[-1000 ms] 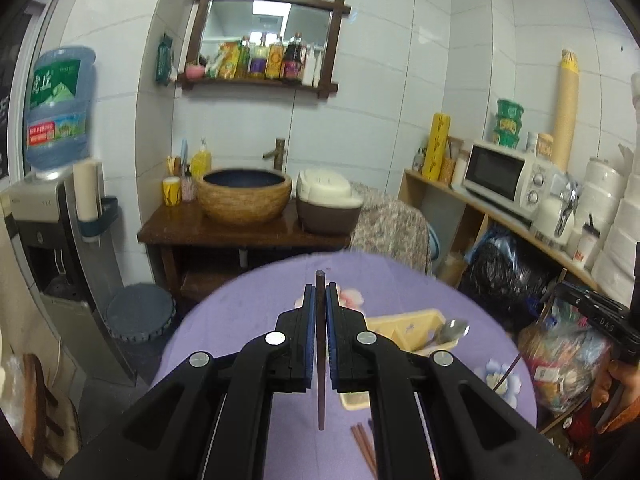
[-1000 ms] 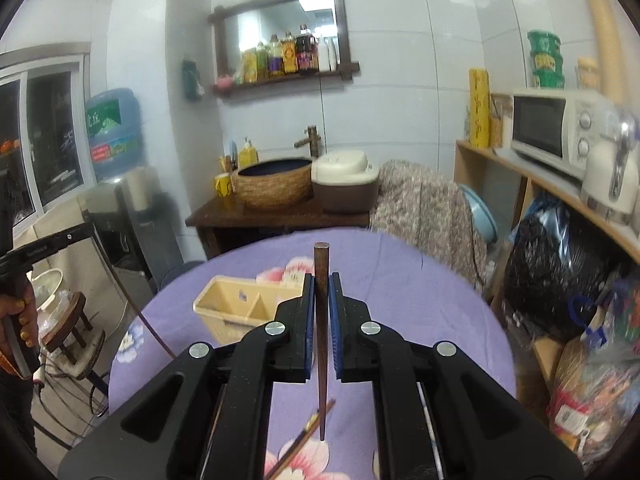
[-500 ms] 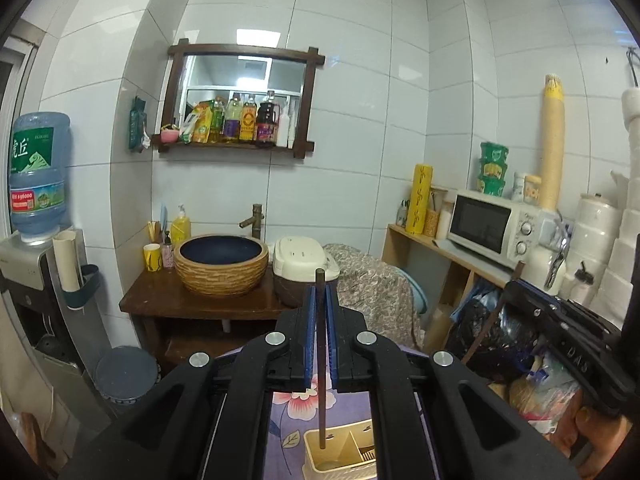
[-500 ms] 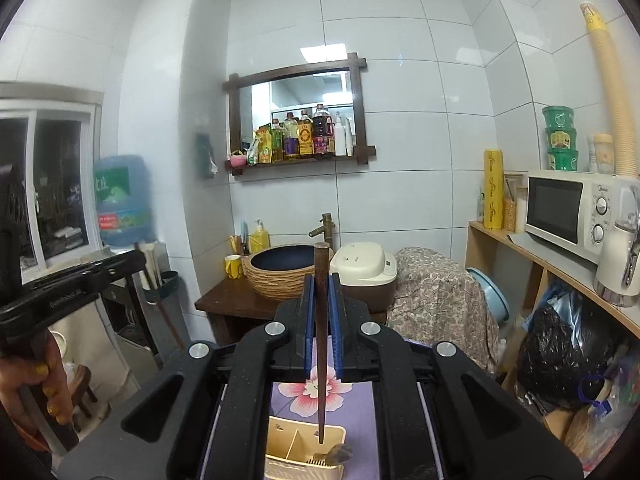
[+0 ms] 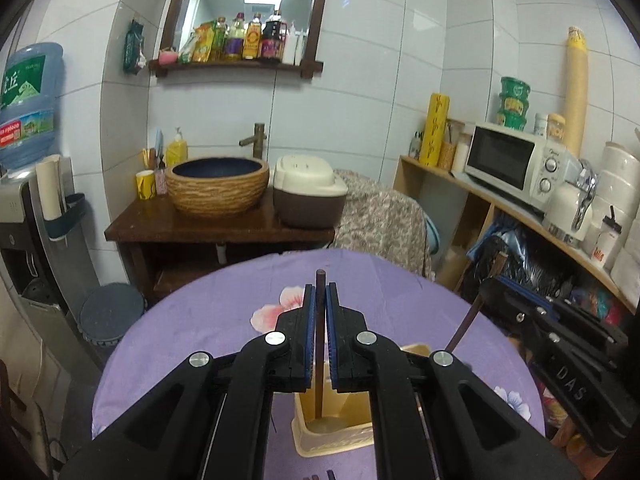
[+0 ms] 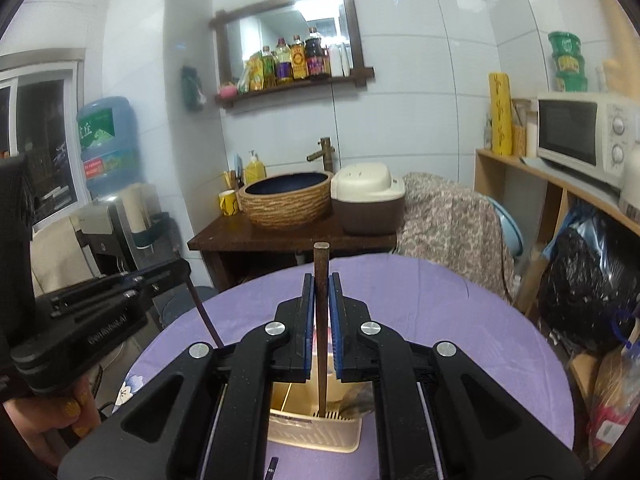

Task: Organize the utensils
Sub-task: 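Lower the held chopsticks over the cream holder with both tools, then open both tools to drop the chopsticks into the cream holder, then move both open tools back down toward the remaining chopsticks on the tablecloth, then grasp a wooden chopstick with the left tool while the right tool grasps another wooden chopstick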

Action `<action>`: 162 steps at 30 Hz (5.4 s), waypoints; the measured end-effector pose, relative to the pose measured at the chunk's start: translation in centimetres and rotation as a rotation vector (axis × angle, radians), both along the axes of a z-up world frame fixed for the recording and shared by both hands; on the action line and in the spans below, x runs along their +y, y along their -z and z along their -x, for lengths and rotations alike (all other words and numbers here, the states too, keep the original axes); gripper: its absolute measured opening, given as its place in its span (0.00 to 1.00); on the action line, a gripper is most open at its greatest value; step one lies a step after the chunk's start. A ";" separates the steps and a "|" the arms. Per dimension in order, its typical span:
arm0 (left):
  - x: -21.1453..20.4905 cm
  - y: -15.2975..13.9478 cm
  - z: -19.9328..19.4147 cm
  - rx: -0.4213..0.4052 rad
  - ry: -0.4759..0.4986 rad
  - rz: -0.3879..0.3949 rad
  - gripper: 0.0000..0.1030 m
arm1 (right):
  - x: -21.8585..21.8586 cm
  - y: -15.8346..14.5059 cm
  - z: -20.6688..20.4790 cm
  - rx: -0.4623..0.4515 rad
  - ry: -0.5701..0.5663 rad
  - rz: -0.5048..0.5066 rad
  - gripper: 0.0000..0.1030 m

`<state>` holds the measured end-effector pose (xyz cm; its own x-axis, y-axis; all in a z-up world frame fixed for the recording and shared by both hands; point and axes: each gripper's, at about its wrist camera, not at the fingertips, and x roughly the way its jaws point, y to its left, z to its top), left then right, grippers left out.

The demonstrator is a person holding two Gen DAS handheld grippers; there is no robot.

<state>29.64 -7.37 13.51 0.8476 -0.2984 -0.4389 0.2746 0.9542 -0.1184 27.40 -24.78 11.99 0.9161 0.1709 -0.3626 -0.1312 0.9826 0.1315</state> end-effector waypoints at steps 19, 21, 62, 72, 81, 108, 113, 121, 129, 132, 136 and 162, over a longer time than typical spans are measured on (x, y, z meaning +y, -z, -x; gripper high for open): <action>1.6 3.2 3.4 0.012 0.022 -0.010 0.89 | -1.1 1.5 5.1 -0.096 0.071 0.057 0.88; 1.9 4.2 4.9 -0.004 -0.001 -0.046 0.93 | -1.2 2.0 6.4 -0.095 0.084 0.070 0.92; 3.5 19.2 16.9 0.278 -0.004 -0.183 0.73 | -2.1 20.7 16.3 0.416 0.135 0.146 0.94; 2.9 19.9 17.0 0.307 0.015 -0.177 0.68 | 0.6 22.3 15.7 0.488 0.103 0.236 0.94; 2.8 20.2 17.0 0.324 0.016 -0.174 0.68 | -2.4 22.6 14.9 0.526 0.227 0.280 0.94; 1.1 21.3 16.7 0.350 0.029 -0.201 0.65 | -1.8 22.5 15.6 0.511 0.161 0.197 0.94; 0.2 21.6 15.7 0.342 0.023 -0.250 0.65 | -1.5 22.6 15.0 0.524 0.161 0.210 0.94; 2.0 21.4 12.4 0.365 0.006 -0.263 0.66 | -1.3 22.2 13.4 0.539 0.144 0.177 0.94; 4.3 21.3 11.3 0.380 -0.017 -0.258 0.68 | -0.7 23.0 11.6 0.584 0.143 0.240 0.94; 4.2 21.3 11.4 0.378 -0.021 -0.257 0.68 | -1.9 22.9 10.9 0.593 0.176 0.217 0.94; 4.1 21.2 10.8 0.386 -0.014 -0.259 0.69 | -2.3 22.9 9.4 0.592 0.174 0.213 0.94; 0.7 20.2 1.4 0.472 -0.042 -0.324 0.09 | -1.5 21.9 0.9 0.585 0.119 0.134 0.13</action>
<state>28.27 -6.68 -6.67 0.5457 -0.0559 -0.8361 0.2241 0.9712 0.0813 26.53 -26.31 -9.93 0.5684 -0.0021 -0.8228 0.0370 0.9990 0.0230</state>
